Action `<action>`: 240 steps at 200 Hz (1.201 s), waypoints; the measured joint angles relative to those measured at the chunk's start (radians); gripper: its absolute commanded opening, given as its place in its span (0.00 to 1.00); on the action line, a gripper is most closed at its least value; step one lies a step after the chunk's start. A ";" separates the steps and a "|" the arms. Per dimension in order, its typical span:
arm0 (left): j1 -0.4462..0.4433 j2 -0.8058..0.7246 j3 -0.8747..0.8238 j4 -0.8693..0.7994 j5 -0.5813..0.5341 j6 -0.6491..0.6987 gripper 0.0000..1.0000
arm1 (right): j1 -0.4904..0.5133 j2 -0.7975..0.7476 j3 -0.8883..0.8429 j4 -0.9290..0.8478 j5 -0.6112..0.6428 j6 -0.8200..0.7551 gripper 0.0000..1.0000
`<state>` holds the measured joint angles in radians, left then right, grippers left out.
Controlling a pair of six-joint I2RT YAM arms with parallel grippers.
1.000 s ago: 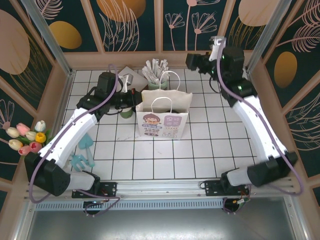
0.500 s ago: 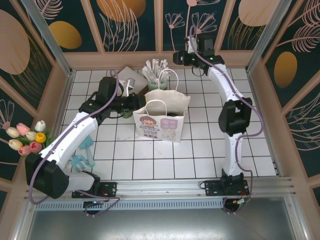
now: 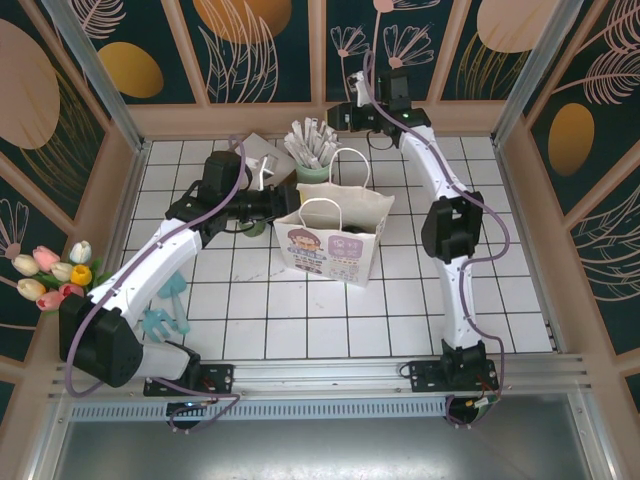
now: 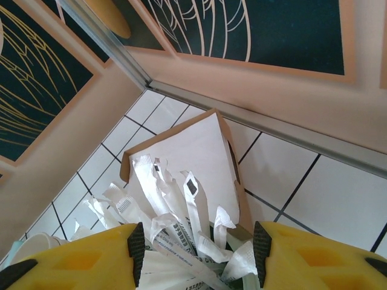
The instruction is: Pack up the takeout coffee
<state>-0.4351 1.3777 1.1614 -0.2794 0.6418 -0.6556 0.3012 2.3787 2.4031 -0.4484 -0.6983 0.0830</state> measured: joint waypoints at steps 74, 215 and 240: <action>0.000 -0.008 0.000 -0.024 -0.046 0.038 0.52 | 0.004 0.027 0.024 -0.004 -0.006 -0.002 0.14; 0.017 -0.090 0.000 -0.023 -0.096 0.080 0.62 | 0.024 -0.076 0.043 -0.006 0.090 -0.052 0.00; 0.035 -0.118 0.000 -0.016 -0.129 0.095 0.66 | 0.032 -0.172 0.043 -0.015 0.122 -0.056 0.00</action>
<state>-0.4004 1.2598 1.1610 -0.2951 0.5133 -0.5602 0.3336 2.2063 2.4466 -0.4637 -0.5762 0.0269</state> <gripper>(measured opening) 0.648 0.051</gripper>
